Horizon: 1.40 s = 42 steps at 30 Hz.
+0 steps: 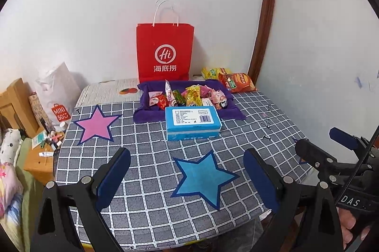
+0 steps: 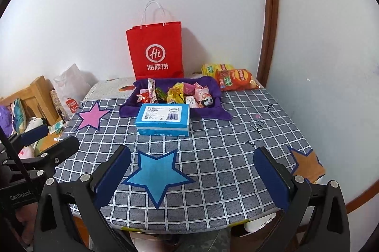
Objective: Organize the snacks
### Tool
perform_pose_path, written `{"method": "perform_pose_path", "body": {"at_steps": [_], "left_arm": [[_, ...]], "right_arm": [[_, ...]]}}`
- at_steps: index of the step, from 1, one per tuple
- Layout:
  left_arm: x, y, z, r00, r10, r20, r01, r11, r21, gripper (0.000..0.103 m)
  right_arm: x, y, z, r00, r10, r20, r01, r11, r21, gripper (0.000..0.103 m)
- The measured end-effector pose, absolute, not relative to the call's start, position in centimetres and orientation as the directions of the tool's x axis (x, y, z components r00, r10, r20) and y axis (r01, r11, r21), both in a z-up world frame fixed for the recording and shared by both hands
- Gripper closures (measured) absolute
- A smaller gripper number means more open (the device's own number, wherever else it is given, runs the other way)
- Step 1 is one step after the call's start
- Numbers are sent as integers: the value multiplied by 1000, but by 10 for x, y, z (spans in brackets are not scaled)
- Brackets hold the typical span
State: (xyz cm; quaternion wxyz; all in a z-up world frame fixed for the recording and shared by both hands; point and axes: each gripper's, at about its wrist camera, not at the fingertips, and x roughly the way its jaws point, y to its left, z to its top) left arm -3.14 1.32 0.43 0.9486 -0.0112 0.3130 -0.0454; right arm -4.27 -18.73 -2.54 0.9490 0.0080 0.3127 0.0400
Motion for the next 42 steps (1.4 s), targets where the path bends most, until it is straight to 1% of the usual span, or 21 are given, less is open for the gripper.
{"method": "perform_pose_path", "body": {"at_steps": [8, 14, 42], "left_arm": [[-36, 12, 7, 803, -93, -588, 76, 996, -52, 7], [-36, 14, 7, 803, -87, -589, 71, 996, -51, 7], [-38, 19, 4, 796, -105, -595, 77, 994, -73, 7]], "right_arm": [[-51, -194, -23, 813, 89, -575, -65, 996, 63, 1], [-50, -198, -26, 810, 91, -579, -54, 995, 82, 1], [-52, -196, -29, 805, 90, -586, -53, 995, 81, 1]]}}
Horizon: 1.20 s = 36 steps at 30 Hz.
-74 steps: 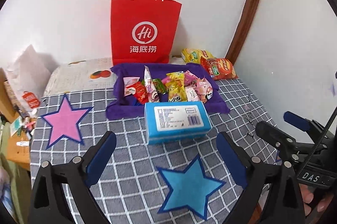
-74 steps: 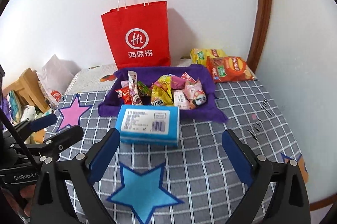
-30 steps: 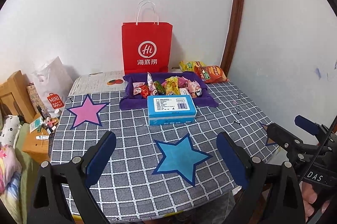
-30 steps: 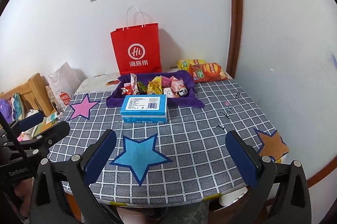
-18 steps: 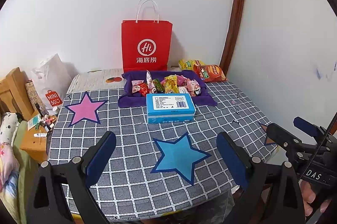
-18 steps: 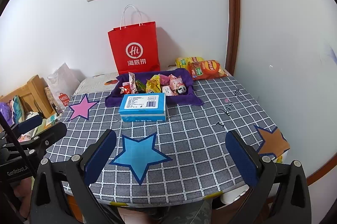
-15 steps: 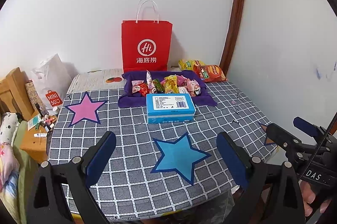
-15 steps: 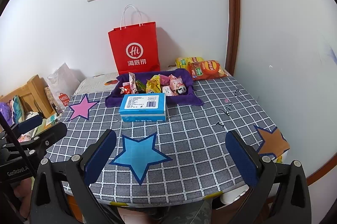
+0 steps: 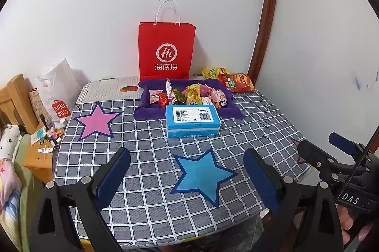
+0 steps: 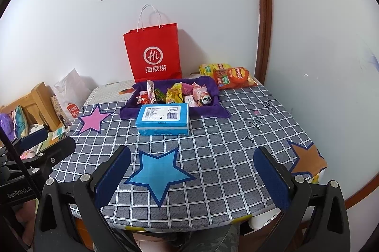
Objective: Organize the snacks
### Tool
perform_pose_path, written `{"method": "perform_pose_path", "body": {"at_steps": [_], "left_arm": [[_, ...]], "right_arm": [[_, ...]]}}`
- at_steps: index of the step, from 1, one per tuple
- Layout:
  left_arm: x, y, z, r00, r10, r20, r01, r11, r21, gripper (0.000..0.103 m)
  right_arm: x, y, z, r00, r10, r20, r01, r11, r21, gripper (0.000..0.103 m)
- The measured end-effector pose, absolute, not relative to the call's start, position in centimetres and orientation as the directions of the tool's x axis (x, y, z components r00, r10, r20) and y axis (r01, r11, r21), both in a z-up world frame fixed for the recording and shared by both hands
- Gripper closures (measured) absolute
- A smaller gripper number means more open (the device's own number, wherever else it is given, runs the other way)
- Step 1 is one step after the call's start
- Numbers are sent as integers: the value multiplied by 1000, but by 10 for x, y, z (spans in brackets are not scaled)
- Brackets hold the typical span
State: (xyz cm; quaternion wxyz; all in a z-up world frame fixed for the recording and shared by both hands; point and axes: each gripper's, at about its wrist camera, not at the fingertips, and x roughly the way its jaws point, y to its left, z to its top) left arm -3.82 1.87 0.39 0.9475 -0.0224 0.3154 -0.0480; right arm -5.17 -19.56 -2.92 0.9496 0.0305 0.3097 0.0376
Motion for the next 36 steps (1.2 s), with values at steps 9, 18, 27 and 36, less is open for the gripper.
{"method": "perform_pose_path", "body": {"at_steps": [9, 18, 27, 36], "left_arm": [[-39, 19, 3, 797, -103, -595, 73, 995, -75, 7], [-39, 20, 2, 798, -104, -593, 73, 994, -76, 7], [-39, 19, 2, 798, -101, -594, 70, 995, -76, 7], [-40, 18, 2, 799, -98, -593, 67, 995, -74, 7]], "right_arm": [[-53, -191, -30, 807, 91, -584, -58, 995, 76, 1], [-54, -191, -29, 809, 93, -581, -60, 995, 75, 1], [-55, -190, -29, 810, 95, -579, -63, 995, 74, 1], [-56, -190, -29, 810, 95, -579, -63, 995, 75, 1]]}}
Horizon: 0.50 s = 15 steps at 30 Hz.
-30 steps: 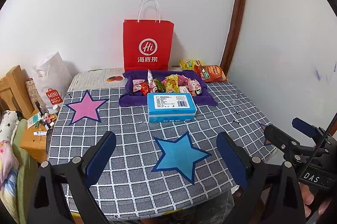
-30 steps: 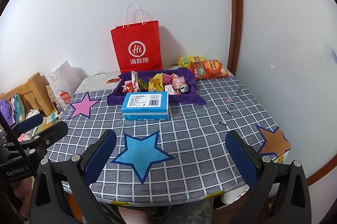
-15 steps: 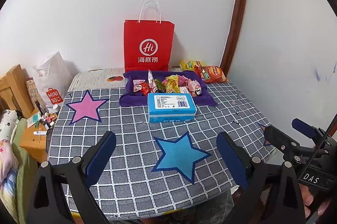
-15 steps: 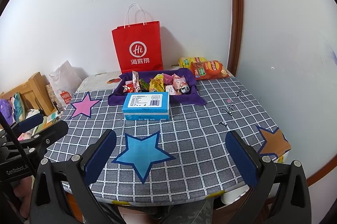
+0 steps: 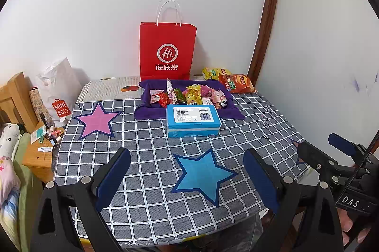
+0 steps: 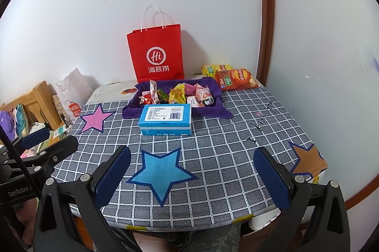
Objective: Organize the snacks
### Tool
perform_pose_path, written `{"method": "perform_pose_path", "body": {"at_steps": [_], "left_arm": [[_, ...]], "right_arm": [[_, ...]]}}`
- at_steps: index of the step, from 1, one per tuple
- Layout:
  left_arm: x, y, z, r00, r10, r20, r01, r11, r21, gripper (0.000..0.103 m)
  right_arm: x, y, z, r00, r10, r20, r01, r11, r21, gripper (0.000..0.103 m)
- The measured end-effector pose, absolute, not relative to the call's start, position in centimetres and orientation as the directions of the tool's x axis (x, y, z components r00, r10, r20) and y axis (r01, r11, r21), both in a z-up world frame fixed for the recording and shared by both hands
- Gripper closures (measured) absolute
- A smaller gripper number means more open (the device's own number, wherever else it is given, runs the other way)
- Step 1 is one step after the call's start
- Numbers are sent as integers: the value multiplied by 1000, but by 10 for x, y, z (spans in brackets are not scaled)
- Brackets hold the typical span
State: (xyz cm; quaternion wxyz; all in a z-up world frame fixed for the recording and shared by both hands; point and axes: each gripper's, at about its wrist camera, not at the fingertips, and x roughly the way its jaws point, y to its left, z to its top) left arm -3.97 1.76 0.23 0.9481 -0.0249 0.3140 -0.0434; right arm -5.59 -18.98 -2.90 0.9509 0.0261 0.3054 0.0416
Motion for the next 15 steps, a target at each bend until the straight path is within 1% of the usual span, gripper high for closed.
{"method": "perform_pose_path", "body": {"at_steps": [15], "left_arm": [[-40, 18, 3, 805, -85, -588, 48, 996, -77, 7]], "right_arm": [[-56, -188, -29, 809, 96, -579, -65, 995, 75, 1]]}}
